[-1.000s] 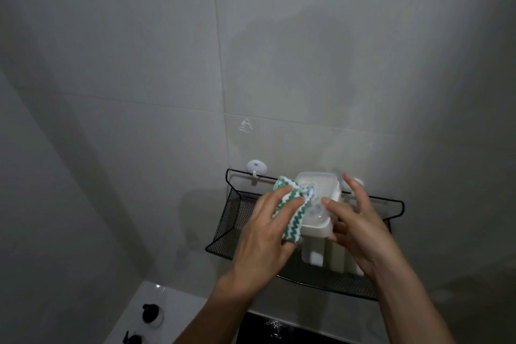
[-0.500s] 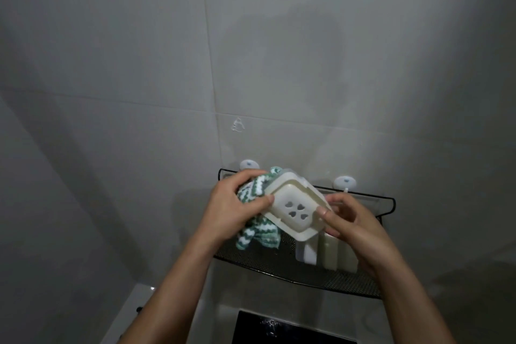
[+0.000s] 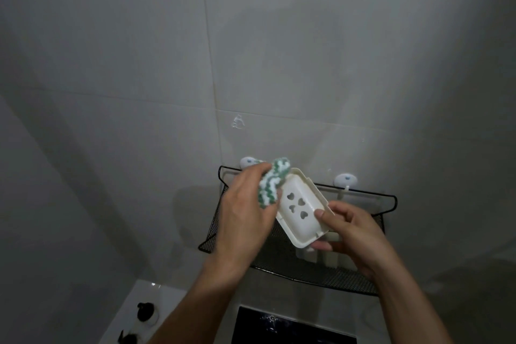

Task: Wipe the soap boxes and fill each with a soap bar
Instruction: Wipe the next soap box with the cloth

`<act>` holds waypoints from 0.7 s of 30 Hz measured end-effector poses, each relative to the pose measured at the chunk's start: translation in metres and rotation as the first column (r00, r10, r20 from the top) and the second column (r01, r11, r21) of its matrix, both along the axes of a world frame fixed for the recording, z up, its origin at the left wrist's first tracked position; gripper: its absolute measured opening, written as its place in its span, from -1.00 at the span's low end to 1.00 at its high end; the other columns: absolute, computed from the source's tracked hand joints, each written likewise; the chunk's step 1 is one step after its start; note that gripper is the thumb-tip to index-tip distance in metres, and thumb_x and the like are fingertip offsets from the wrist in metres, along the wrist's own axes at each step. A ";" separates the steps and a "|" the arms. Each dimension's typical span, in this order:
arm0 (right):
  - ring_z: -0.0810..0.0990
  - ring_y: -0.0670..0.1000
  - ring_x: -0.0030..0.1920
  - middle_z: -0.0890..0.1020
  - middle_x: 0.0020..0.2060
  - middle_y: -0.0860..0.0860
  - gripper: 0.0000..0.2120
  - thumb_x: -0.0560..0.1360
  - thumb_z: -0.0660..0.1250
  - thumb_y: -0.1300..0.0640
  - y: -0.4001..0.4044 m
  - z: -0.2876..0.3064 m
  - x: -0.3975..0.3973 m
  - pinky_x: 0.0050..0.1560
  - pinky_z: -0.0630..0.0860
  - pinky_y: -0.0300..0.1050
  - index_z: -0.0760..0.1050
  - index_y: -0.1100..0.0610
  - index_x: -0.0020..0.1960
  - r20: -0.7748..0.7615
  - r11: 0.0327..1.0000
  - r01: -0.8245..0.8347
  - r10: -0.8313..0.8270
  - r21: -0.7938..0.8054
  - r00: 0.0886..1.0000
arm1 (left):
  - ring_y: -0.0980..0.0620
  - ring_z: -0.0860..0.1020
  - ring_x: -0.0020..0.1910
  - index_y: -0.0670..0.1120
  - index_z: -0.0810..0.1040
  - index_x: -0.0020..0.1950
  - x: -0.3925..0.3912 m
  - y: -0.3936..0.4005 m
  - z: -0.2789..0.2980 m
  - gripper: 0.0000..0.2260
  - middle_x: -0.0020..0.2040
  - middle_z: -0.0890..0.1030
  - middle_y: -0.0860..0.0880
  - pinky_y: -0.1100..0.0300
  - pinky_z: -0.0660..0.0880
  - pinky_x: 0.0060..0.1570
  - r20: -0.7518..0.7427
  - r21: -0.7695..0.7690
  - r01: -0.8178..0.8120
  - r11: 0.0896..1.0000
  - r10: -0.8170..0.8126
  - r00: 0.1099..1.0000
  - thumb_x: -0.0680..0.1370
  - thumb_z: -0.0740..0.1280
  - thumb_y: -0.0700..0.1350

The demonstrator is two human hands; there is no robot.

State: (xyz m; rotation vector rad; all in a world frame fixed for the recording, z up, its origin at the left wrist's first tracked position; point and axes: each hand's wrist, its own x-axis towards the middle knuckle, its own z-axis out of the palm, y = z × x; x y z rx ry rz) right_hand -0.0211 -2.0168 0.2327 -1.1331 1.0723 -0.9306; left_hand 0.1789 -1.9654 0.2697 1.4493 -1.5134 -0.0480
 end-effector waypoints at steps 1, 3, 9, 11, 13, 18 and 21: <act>0.75 0.12 -0.07 0.74 -0.07 0.17 -0.79 0.54 0.41 0.24 0.000 0.001 0.003 -0.21 0.68 0.06 0.58 0.27 0.15 0.009 1.000 -0.011 0.011 -0.006 1.000 | 0.18 0.50 0.04 -0.02 0.50 0.25 -0.008 0.002 -0.001 -0.60 0.11 0.52 0.14 0.37 0.46 0.05 0.075 0.013 0.021 1.000 -0.022 0.997 0.45 0.48 -0.18; 0.75 0.11 -0.08 0.75 -0.07 0.13 -0.81 0.54 0.40 0.25 0.001 0.004 0.006 -0.26 0.68 0.00 0.59 0.22 0.15 0.021 0.999 -0.035 0.036 -0.033 0.999 | 0.08 0.44 0.19 -0.08 0.50 0.29 -0.021 0.003 -0.005 -0.55 0.24 0.51 0.04 0.22 0.44 0.22 0.209 0.063 0.034 0.997 -0.047 0.977 0.42 0.46 -0.23; 0.75 0.14 -0.06 0.75 -0.03 0.10 -0.77 0.55 0.38 0.32 0.004 0.006 0.007 -0.22 0.70 0.07 0.62 0.13 0.17 0.009 0.993 -0.057 0.059 -0.107 0.998 | -0.05 0.34 0.26 -0.10 0.38 0.45 -0.024 -0.003 -0.004 -0.44 0.29 0.32 -0.05 0.09 0.42 0.23 0.192 0.222 -0.033 0.975 -0.010 0.981 0.45 0.37 -0.07; 0.75 0.14 -0.06 0.75 -0.03 0.10 -0.77 0.55 0.38 0.31 0.004 0.006 0.008 -0.21 0.70 0.06 0.63 0.13 0.17 -0.007 0.990 -0.058 0.058 -0.125 0.998 | -0.05 0.34 0.22 -0.06 0.38 0.46 -0.024 -0.006 0.001 -0.44 0.26 0.31 -0.05 0.07 0.43 0.19 0.217 0.233 -0.036 0.972 -0.016 0.976 0.45 0.35 -0.07; 0.75 0.13 -0.05 0.75 -0.03 0.11 -0.78 0.56 0.38 0.30 0.002 0.008 0.007 -0.21 0.70 0.05 0.63 0.14 0.18 -0.010 0.989 -0.055 0.054 -0.134 0.998 | -0.05 0.33 0.23 -0.02 0.38 0.46 -0.022 -0.009 0.006 -0.44 0.26 0.29 -0.04 0.06 0.44 0.18 0.250 0.248 -0.015 0.969 -0.049 0.967 0.45 0.36 -0.07; 0.75 0.12 -0.06 0.75 -0.04 0.14 -0.80 0.56 0.39 0.27 -0.003 0.014 0.002 -0.21 0.68 0.05 0.64 0.19 0.17 -0.003 0.988 -0.053 0.053 -0.143 0.999 | -0.03 0.37 0.23 0.03 0.53 0.31 -0.028 0.000 0.010 -0.56 0.26 0.34 -0.02 0.07 0.48 0.10 0.359 0.175 0.100 0.980 -0.158 0.920 0.42 0.37 -0.16; 0.74 0.14 -0.04 0.74 -0.02 0.15 -0.79 0.57 0.37 0.28 -0.002 0.015 0.001 -0.16 0.69 0.08 0.65 0.16 0.17 0.012 0.988 -0.074 0.077 -0.136 0.997 | -0.04 0.40 0.18 0.02 0.56 0.26 -0.030 0.005 0.007 -0.55 0.23 0.39 -0.03 0.05 0.48 0.08 0.386 0.125 0.151 0.981 -0.188 0.903 0.37 0.37 -0.22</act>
